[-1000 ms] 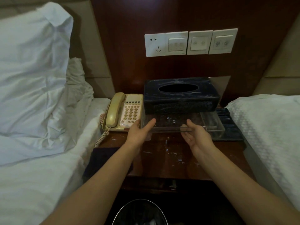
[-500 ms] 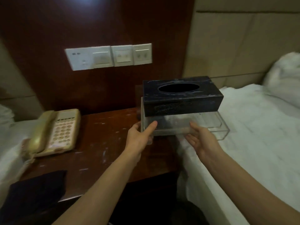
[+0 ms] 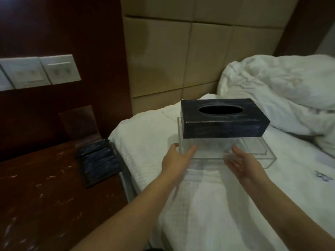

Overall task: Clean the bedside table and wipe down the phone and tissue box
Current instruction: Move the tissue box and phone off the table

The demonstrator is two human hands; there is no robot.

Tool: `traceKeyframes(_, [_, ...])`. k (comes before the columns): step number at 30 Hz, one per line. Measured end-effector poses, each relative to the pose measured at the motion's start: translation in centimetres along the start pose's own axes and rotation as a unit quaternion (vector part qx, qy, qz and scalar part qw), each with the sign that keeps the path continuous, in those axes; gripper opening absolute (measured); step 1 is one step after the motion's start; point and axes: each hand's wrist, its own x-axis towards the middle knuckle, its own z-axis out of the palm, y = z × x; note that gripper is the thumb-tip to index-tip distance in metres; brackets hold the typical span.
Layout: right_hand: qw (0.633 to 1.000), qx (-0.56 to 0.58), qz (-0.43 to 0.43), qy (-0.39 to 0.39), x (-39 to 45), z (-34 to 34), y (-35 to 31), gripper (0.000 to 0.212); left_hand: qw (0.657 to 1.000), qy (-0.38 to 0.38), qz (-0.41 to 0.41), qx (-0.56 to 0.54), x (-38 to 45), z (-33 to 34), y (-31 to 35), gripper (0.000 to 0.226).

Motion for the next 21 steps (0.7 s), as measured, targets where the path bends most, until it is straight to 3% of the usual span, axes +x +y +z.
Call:
traceKeyframes(3, [1.000,0.005,0.001,0.017,1.3,-2.7,-0.3,0.031,0.994,-0.026,0.018,0.103,0.6,2.7,-0.3,0.084])
traceKeyframes(6, [0.999,0.011,0.019,0.023,1.9,-4.4,-0.1,0.011,0.986,-0.015,0.024,0.162,0.7,4.7,-0.4,0.082])
traceKeyframes(9, [0.998,0.028,0.043,0.028,2.2,-5.0,0.7,0.016,0.980,-0.001,0.034,0.195,0.7,5.6,-0.1,0.076])
traceKeyframes(15, [0.994,0.077,0.019,0.076,2.9,-5.3,1.7,0.031,0.976,0.017,0.050,0.213,1.4,6.6,0.6,0.074])
traceKeyframes(21, [0.989,0.087,0.050,0.106,2.0,-5.4,0.6,0.037,0.982,-0.039,0.053,0.178,0.5,5.4,0.4,0.090])
